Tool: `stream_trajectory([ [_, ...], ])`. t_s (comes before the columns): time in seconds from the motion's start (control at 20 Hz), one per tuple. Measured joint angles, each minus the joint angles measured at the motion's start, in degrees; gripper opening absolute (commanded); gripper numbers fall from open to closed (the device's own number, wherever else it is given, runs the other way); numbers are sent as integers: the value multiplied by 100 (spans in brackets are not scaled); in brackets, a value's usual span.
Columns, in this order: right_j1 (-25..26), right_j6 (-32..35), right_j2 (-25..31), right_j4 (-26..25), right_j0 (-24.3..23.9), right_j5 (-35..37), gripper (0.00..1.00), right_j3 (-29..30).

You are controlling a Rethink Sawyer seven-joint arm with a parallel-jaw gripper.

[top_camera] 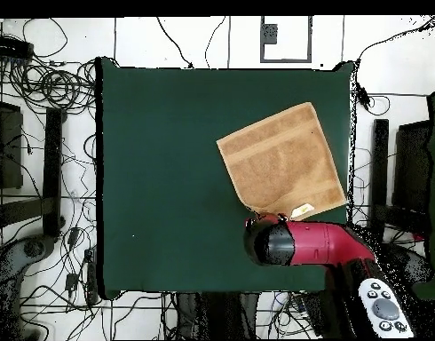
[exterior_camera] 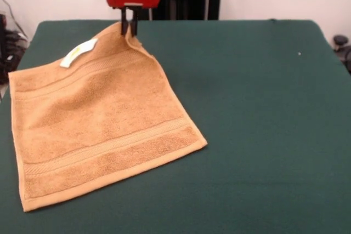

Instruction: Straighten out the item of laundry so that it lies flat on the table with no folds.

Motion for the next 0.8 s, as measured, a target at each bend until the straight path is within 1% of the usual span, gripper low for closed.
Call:
stream_trajectory([
  [0.45,58,0,-388,-1,459,0,0,1],
  [0.8,228,0,-490,-1,402,0,0,0],
])
